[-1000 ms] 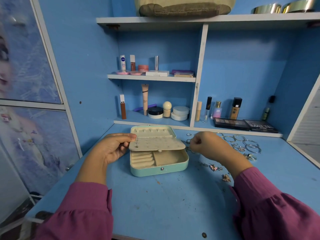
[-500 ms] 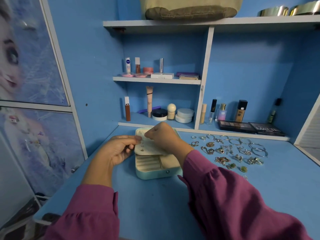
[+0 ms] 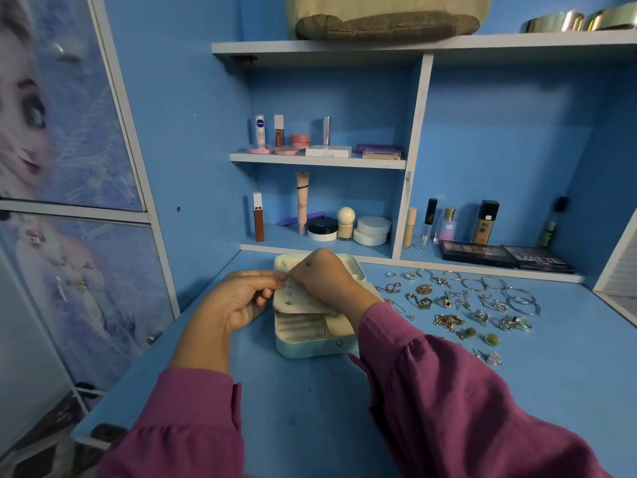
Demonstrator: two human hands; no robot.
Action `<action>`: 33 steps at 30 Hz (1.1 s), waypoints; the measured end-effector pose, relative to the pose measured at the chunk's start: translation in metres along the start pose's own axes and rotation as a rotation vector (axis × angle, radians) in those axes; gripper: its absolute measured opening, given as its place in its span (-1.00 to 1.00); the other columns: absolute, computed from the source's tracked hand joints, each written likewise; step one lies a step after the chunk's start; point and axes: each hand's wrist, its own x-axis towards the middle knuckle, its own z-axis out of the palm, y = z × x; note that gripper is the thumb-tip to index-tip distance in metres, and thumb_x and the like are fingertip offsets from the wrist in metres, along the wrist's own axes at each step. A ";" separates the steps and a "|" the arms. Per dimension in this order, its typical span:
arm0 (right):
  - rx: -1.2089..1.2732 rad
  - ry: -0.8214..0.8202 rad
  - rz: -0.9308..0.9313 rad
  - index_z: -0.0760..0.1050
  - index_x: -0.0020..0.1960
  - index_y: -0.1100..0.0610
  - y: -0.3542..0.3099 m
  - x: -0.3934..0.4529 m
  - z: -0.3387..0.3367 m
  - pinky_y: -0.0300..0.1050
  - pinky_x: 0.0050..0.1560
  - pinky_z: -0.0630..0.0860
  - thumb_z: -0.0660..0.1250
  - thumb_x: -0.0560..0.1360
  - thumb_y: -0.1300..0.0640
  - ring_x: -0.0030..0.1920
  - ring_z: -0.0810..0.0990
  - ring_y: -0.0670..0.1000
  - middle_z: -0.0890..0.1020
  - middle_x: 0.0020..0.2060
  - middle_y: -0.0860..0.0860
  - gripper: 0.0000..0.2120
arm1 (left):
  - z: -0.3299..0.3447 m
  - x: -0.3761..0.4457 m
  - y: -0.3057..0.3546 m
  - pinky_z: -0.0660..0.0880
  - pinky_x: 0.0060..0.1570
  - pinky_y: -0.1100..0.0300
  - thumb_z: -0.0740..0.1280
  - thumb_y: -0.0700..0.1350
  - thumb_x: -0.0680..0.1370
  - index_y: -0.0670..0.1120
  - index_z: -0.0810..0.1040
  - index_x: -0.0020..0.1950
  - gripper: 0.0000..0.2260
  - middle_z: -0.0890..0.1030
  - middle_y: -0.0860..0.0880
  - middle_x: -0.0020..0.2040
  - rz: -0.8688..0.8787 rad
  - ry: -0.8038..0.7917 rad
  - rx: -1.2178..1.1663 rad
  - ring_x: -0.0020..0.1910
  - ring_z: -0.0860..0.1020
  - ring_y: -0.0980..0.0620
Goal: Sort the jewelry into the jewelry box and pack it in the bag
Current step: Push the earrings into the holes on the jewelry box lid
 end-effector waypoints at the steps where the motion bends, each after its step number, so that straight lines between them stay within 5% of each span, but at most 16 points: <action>1: 0.002 -0.002 -0.004 0.49 -0.14 0.21 0.001 0.000 0.000 -0.12 -0.26 0.35 0.33 0.48 0.12 -0.24 0.43 0.07 0.47 -0.28 0.10 -0.86 | 0.000 0.000 0.000 0.32 -0.60 0.44 0.33 -0.45 0.44 -0.28 0.62 -0.06 -0.85 0.55 -0.04 -0.44 0.001 0.001 0.003 -0.60 0.37 0.20; 9: 0.009 -0.014 -0.030 0.58 -0.02 0.29 0.003 0.000 0.000 -0.13 -0.23 0.42 0.42 0.42 0.01 -0.24 0.51 0.05 0.60 -0.24 0.12 -0.66 | -0.001 0.001 0.000 0.32 -0.61 0.43 0.32 -0.46 0.44 -0.28 0.62 -0.06 -0.83 0.53 -0.04 -0.45 -0.004 -0.006 -0.015 -0.61 0.37 0.20; 17: -0.104 -0.041 -0.027 0.61 0.04 0.23 -0.004 0.000 -0.005 -0.01 0.04 0.57 0.41 0.44 0.00 -0.03 0.61 0.08 0.66 -0.07 0.11 -0.68 | -0.001 0.001 -0.001 0.32 -0.61 0.43 0.33 -0.45 0.44 -0.28 0.62 -0.04 -0.83 0.52 -0.01 -0.49 -0.005 -0.008 -0.008 -0.60 0.37 0.20; 22: -0.205 -0.068 -0.063 0.63 0.02 0.22 -0.010 -0.002 -0.011 -0.07 0.00 0.56 0.35 0.48 0.10 -0.02 0.60 0.07 0.66 -0.05 0.12 -0.78 | -0.001 0.001 -0.001 0.32 -0.61 0.43 0.33 -0.45 0.43 -0.26 0.62 -0.08 -0.84 0.52 0.00 -0.50 0.007 -0.002 0.013 -0.60 0.36 0.20; 27: -0.271 -0.103 -0.163 0.66 -0.02 0.23 -0.012 -0.005 -0.020 -0.28 -0.36 0.36 0.29 0.51 0.16 -0.20 0.50 -0.03 0.66 -0.07 0.13 -0.80 | -0.002 0.002 -0.001 0.32 -0.60 0.43 0.34 -0.44 0.44 -0.26 0.62 -0.09 -0.86 0.52 -0.01 -0.50 -0.002 -0.003 -0.005 -0.60 0.37 0.20; 33: -0.297 -0.103 -0.239 0.61 0.01 0.22 -0.011 -0.005 -0.021 -0.14 -0.12 0.47 0.30 0.51 0.17 -0.01 0.57 0.06 0.64 -0.02 0.11 -0.83 | -0.001 0.001 -0.001 0.33 -0.60 0.42 0.34 -0.44 0.44 -0.26 0.62 -0.09 -0.86 0.52 -0.01 -0.49 -0.003 -0.010 -0.003 -0.60 0.37 0.20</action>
